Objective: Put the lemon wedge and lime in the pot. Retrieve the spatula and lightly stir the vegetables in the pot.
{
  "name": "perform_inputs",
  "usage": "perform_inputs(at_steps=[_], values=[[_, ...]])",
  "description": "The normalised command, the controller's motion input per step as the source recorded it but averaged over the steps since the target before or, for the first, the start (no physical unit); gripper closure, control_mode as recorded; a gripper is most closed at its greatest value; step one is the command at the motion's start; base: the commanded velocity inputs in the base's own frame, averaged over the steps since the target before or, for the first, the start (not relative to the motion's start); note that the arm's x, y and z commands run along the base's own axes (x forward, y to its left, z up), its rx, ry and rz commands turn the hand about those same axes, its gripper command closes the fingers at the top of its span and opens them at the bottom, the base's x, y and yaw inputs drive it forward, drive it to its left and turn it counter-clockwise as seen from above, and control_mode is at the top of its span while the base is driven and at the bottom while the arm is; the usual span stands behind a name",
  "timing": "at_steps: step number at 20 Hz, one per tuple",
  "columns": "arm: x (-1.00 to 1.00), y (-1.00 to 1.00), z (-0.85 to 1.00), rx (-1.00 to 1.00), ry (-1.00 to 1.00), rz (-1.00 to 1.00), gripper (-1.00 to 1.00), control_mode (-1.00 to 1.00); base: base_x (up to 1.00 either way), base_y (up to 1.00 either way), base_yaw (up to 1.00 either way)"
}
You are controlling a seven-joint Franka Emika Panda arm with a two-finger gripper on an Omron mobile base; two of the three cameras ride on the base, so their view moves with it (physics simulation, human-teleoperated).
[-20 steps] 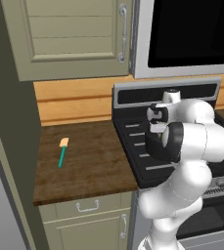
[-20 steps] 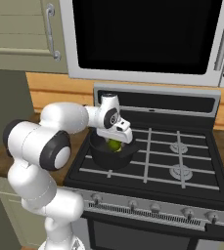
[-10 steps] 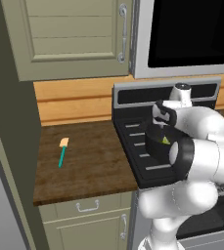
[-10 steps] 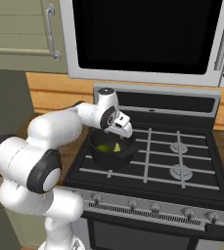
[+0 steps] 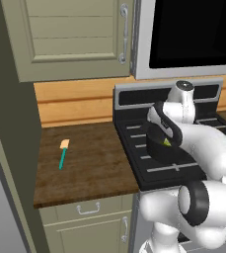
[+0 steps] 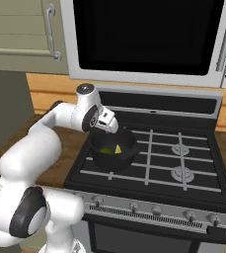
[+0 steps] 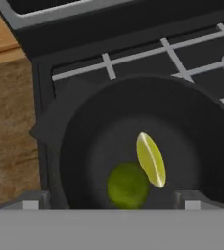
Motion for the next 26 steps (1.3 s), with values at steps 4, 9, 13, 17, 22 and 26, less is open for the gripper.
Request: perform_inputs(at_steps=[4,9,13,17,22,26], values=[[0.00,1.00,0.02,0.00,0.05,0.14,-1.00,-1.00,0.00,0.00,0.00],[0.00,1.00,0.00,0.00,0.20,0.08,-1.00,-1.00,0.00,0.00,0.00],[0.00,1.00,-0.06,0.00,0.23,0.08,-1.00,-1.00,0.00,0.00,0.00],[0.00,1.00,-0.34,-0.03,0.20,0.10,-1.00,-1.00,0.00,0.00,0.00],[0.01,0.28,-0.08,-0.04,0.17,0.06,-1.00,-1.00,0.00,0.00,0.00],[0.06,0.46,-0.25,-0.01,0.00,0.00,-1.00,-1.00,0.00,0.00,0.00]])
